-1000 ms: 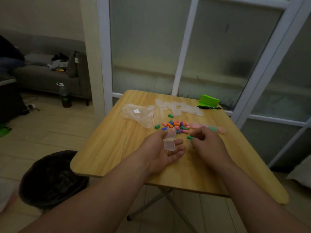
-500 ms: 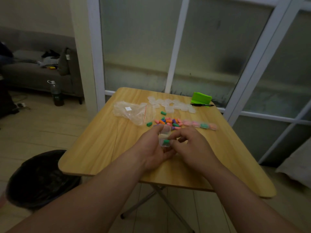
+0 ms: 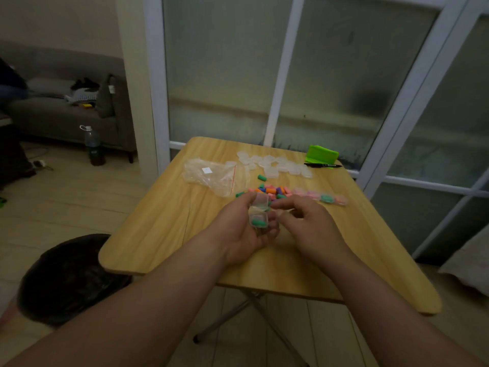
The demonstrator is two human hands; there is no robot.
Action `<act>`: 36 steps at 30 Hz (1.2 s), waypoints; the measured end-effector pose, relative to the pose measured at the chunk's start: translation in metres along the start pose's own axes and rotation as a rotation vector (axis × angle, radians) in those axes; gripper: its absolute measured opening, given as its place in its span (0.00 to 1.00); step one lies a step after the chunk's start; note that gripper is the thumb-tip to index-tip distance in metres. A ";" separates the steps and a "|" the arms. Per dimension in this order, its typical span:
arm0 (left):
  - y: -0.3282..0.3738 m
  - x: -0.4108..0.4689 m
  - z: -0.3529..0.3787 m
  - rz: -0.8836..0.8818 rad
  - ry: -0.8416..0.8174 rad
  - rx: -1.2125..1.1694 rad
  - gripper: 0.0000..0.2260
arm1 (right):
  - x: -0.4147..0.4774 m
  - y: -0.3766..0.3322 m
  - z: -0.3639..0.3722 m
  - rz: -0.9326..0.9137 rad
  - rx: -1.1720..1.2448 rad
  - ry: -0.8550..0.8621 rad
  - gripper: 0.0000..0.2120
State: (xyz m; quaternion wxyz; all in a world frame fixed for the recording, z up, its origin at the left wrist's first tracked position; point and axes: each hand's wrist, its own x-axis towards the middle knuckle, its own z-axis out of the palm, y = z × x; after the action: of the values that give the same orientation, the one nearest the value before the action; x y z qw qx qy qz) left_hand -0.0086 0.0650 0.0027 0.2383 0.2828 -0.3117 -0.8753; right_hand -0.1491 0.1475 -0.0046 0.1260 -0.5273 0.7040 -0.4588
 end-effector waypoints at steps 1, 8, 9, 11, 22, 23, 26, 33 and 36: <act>0.003 0.000 -0.001 0.012 0.029 0.010 0.15 | 0.003 0.003 -0.002 0.025 -0.003 0.033 0.09; 0.028 0.002 -0.015 0.097 0.151 -0.031 0.21 | 0.021 0.025 0.007 0.168 -0.081 0.118 0.09; 0.029 0.003 -0.017 0.103 0.161 -0.040 0.21 | 0.024 0.025 0.012 0.158 -0.097 0.117 0.08; 0.029 0.004 -0.019 0.106 0.158 -0.051 0.22 | 0.029 0.024 0.021 0.141 -0.151 0.109 0.06; 0.033 0.003 -0.023 0.092 0.134 -0.032 0.21 | 0.046 0.022 0.042 0.203 -0.396 0.130 0.03; 0.034 0.003 -0.023 0.091 0.134 -0.033 0.21 | 0.047 0.022 0.043 0.205 -0.413 0.132 0.03; 0.034 0.002 -0.023 0.090 0.134 -0.027 0.21 | 0.046 0.022 0.044 0.208 -0.415 0.134 0.02; 0.026 0.001 -0.017 0.070 0.124 0.008 0.23 | 0.034 0.021 0.024 0.175 -0.214 0.130 0.04; 0.020 0.000 -0.010 0.054 0.090 0.021 0.22 | 0.026 0.016 0.009 0.148 -0.110 0.169 0.07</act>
State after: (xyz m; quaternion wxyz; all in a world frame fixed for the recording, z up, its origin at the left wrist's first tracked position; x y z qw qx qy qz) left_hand 0.0024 0.0474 0.0096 0.2725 0.3160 -0.3174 -0.8516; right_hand -0.1644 0.1211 -0.0139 0.0706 -0.4394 0.7734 -0.4515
